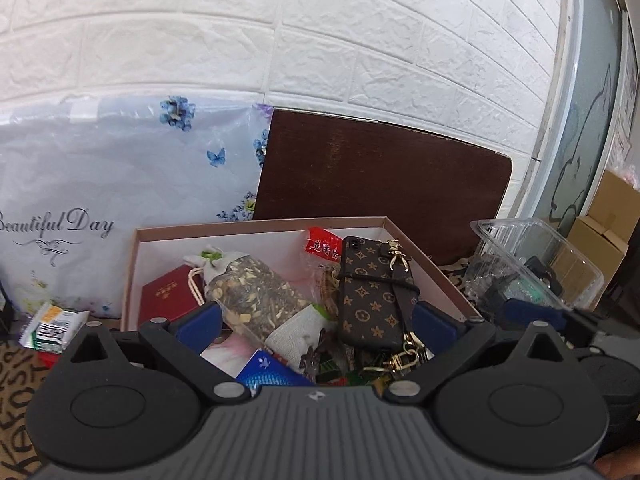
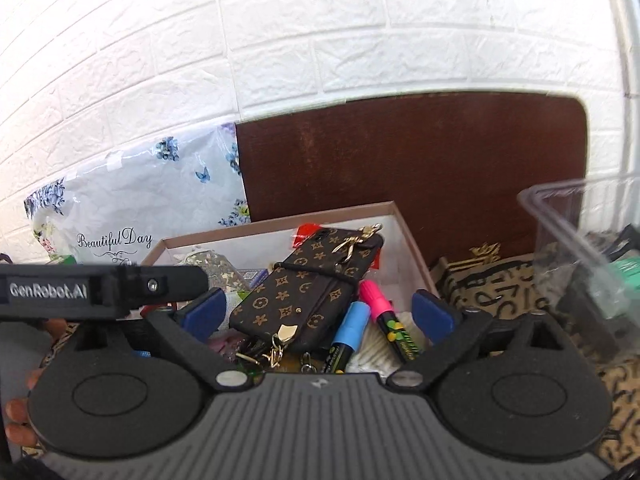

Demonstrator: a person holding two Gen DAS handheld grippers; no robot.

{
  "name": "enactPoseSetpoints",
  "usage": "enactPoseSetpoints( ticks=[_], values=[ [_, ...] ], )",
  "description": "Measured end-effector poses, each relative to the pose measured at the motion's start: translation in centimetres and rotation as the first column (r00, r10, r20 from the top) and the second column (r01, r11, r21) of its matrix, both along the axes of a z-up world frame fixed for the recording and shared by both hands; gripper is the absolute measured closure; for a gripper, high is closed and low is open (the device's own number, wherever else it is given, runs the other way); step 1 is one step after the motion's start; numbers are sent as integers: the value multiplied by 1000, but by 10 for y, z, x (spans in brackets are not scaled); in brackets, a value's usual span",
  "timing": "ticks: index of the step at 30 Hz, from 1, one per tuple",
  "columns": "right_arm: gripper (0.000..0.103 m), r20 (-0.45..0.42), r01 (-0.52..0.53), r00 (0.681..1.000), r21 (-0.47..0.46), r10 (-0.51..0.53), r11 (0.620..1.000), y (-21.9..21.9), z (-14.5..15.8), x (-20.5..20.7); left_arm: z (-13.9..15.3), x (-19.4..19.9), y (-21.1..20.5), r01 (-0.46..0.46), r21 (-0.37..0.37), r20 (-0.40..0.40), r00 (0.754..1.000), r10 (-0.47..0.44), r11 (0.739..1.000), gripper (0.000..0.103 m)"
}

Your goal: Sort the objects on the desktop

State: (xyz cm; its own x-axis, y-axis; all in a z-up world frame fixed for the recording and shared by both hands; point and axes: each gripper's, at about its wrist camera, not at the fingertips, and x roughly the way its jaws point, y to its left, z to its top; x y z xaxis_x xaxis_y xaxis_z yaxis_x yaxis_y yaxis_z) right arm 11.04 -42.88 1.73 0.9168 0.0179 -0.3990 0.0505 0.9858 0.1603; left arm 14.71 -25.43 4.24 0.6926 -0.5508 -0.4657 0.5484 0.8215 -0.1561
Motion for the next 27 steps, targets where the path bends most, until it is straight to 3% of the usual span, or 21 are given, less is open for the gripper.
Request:
enactPoseSetpoints(
  ticks=[6, 13, 17, 27],
  values=[
    [2, -18, 74, 997, -145, -78, 987, 17, 10, -33, 5, -33, 12, -15, 36, 0, 1000, 15, 999, 0],
    [2, -69, 90, 991, -272, -113, 958, 40, -1, -74, -2, -76, 27, -70, 98, 10, 998, 70, 993, 0],
    [2, -91, 84, 989, -287, -114, 954, 53, -9, -96, -10, -98, 35, -103, 135, 15, 995, 102, 986, 0],
    [2, -158, 102, 977, -251, -144, 963, 69, -32, -128, -21, -129, 57, -113, 93, -44, 992, 117, 989, 0]
  ],
)
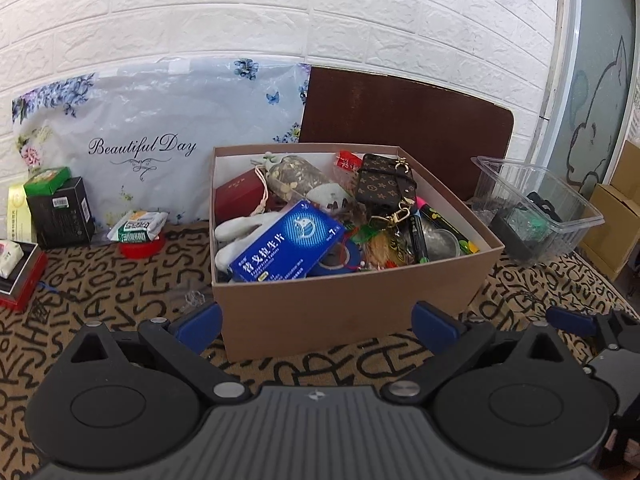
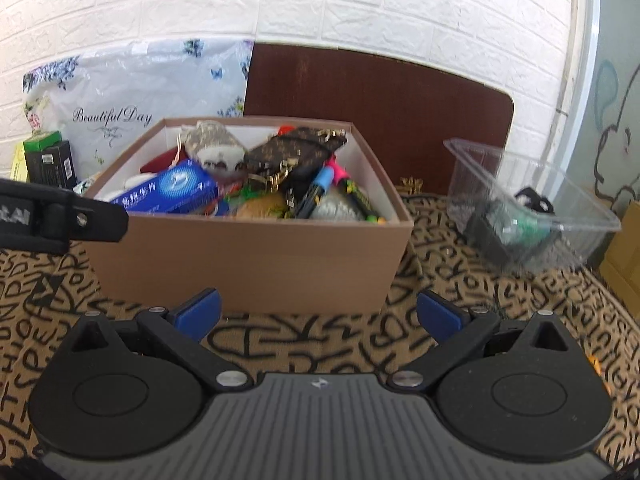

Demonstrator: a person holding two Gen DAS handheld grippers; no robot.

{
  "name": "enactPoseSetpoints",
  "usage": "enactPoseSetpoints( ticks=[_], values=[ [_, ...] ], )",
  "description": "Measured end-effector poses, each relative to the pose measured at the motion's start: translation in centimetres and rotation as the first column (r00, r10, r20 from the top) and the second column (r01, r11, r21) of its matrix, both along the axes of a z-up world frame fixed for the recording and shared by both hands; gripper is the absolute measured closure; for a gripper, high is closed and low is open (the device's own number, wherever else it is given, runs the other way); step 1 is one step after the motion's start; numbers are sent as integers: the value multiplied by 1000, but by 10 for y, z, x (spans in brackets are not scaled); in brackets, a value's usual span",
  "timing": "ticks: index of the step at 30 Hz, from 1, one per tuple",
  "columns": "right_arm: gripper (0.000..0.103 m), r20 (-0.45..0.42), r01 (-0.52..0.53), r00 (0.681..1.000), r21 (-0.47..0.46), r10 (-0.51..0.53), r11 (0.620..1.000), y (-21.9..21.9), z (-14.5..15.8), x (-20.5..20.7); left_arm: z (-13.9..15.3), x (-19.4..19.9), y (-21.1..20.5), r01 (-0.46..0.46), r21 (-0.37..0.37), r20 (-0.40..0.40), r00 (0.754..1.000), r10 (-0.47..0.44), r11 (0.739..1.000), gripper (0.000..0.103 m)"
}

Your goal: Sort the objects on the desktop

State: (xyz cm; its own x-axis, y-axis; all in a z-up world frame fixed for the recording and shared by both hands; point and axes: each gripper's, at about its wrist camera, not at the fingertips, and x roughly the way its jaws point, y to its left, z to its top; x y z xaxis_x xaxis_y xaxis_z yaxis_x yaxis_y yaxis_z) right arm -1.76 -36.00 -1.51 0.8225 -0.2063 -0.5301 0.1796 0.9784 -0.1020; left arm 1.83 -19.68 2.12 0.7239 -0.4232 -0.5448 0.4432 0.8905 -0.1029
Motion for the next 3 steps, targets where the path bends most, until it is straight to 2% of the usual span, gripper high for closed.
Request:
enactPoseSetpoints(
  ticks=[3],
  values=[
    [2, -15, 8, 1000, 2, -8, 1000, 3, -4, -4, -1, -6, 4, -3, -8, -10, 1000, 3, 1000, 0]
  ],
)
